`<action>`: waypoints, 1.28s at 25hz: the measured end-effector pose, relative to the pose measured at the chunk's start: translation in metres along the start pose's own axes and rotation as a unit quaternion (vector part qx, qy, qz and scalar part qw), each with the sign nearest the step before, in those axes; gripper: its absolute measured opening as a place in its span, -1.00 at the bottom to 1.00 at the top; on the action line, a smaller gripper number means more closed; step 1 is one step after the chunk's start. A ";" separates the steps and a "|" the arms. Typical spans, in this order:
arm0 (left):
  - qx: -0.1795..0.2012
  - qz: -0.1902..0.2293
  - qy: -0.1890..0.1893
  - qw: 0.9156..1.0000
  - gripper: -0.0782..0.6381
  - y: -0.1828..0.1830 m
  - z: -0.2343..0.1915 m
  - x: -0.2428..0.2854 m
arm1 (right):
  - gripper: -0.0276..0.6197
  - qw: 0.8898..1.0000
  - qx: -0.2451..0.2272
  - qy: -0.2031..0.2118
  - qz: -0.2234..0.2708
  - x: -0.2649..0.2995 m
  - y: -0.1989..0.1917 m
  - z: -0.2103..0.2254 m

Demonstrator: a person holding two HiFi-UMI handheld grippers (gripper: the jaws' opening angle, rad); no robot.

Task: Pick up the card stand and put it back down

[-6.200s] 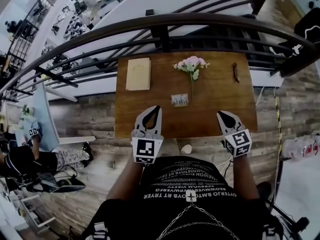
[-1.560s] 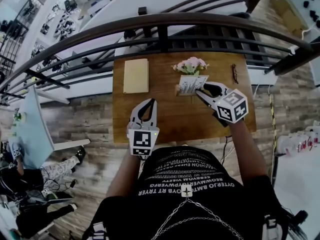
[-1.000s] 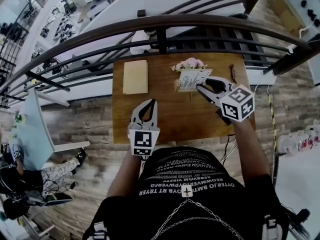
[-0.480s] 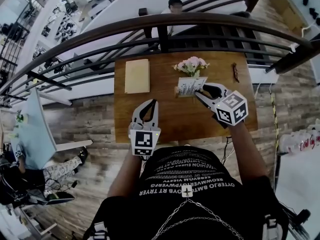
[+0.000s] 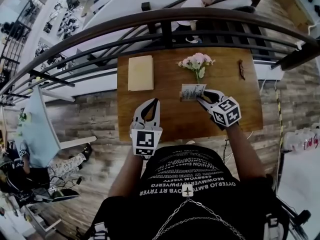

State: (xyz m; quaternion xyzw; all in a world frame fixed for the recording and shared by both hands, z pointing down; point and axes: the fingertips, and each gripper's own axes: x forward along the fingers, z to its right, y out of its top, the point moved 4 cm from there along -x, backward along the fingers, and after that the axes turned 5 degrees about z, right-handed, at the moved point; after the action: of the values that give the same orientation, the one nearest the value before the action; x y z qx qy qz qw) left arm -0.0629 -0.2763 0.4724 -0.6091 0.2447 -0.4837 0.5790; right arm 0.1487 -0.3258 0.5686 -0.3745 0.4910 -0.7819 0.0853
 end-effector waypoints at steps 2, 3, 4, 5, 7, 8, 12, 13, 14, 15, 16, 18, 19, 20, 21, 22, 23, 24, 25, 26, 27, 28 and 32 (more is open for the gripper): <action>0.001 -0.003 0.001 1.000 -0.70 -0.002 -0.004 0.001 | -0.46 1.000 0.004 -0.004 -0.007 0.006 -0.012 0.002; 0.001 -0.005 0.001 1.000 -0.70 -0.002 -0.006 0.001 | -0.46 1.000 0.006 -0.006 -0.010 0.009 -0.017 0.003; 0.000 -0.006 0.002 1.000 -0.70 -0.003 -0.008 0.002 | -0.46 1.000 0.008 -0.007 -0.013 0.012 -0.022 0.004; 0.000 -0.007 0.003 1.000 -0.70 -0.004 -0.010 0.003 | -0.46 1.000 0.010 -0.009 -0.015 0.015 -0.027 0.005; -0.001 -0.009 0.003 1.000 -0.70 -0.004 -0.014 0.004 | -0.46 1.000 0.007 -0.014 -0.023 0.022 -0.036 0.006; -0.001 -0.011 0.003 1.000 -0.70 -0.005 -0.016 0.005 | -0.46 1.000 0.004 -0.016 -0.027 0.026 -0.042 0.006; -0.006 -0.017 -0.002 1.000 -0.70 -0.010 -0.020 0.012 | -0.46 0.999 -0.005 -0.017 -0.046 0.044 -0.070 0.007; -0.007 -0.018 -0.004 1.000 -0.70 -0.012 -0.021 0.015 | -0.46 0.998 -0.007 -0.018 -0.052 0.049 -0.078 0.008; -0.007 -0.021 -0.006 1.000 -0.70 -0.014 -0.022 0.018 | -0.46 0.998 -0.007 -0.019 -0.058 0.053 -0.085 0.009; -0.007 -0.024 -0.007 1.000 -0.70 -0.017 -0.024 0.020 | -0.46 0.998 -0.006 -0.020 -0.065 0.058 -0.093 0.010; -0.007 -0.027 -0.007 1.000 -0.70 -0.019 -0.026 0.022 | -0.46 0.997 -0.005 -0.022 -0.071 0.062 -0.101 0.010; -0.009 -0.031 -0.007 0.999 -0.70 -0.024 -0.032 0.025 | -0.46 0.996 -0.002 -0.024 -0.081 0.071 -0.116 0.011; -0.010 -0.033 -0.007 0.999 -0.70 -0.026 -0.035 0.026 | -0.46 0.996 -0.001 -0.025 -0.086 0.075 -0.122 0.012; -0.011 -0.034 -0.007 0.999 -0.70 -0.028 -0.038 0.027 | -0.46 0.996 0.001 -0.027 -0.089 0.079 -0.129 0.013; -0.012 -0.036 -0.007 0.999 -0.70 -0.030 -0.040 0.027 | -0.46 0.995 0.005 -0.029 -0.093 0.083 -0.135 0.014; -0.013 -0.039 -0.006 0.999 -0.70 -0.032 -0.042 0.027 | -0.46 0.995 0.010 -0.031 -0.096 0.086 -0.141 0.015; -0.014 -0.041 -0.005 0.999 -0.70 -0.034 -0.044 0.026 | -0.46 0.994 0.016 -0.032 -0.099 0.089 -0.146 0.016; -0.014 -0.044 -0.004 0.999 -0.70 -0.035 -0.046 0.025 | -0.46 0.994 0.019 -0.034 -0.102 0.091 -0.151 0.016; -0.015 -0.046 -0.003 0.999 -0.70 -0.037 -0.048 0.024 | -0.46 0.994 0.019 -0.034 -0.104 0.094 -0.155 0.016; -0.015 -0.048 -0.003 0.999 -0.70 -0.038 -0.050 0.024 | -0.46 0.994 0.015 -0.034 -0.105 0.096 -0.158 0.016; -0.014 -0.050 -0.002 0.999 -0.70 -0.039 -0.051 0.024 | -0.46 0.994 0.010 -0.032 -0.104 0.099 -0.160 0.016; -0.014 -0.050 -0.003 0.999 -0.70 -0.039 -0.052 0.025 | -0.46 0.994 0.005 -0.029 -0.102 0.101 -0.161 0.016; -0.012 -0.048 -0.010 0.999 -0.70 -0.040 -0.049 0.028 | -0.46 0.994 -0.016 -0.029 -0.102 0.106 -0.167 0.012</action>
State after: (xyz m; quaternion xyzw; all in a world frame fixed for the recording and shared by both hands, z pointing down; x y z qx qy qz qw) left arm -0.1043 -0.3150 0.5122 -0.6321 0.2152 -0.5017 0.5499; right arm 0.1207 -0.3031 0.7638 -0.4465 0.4597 -0.7675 0.0138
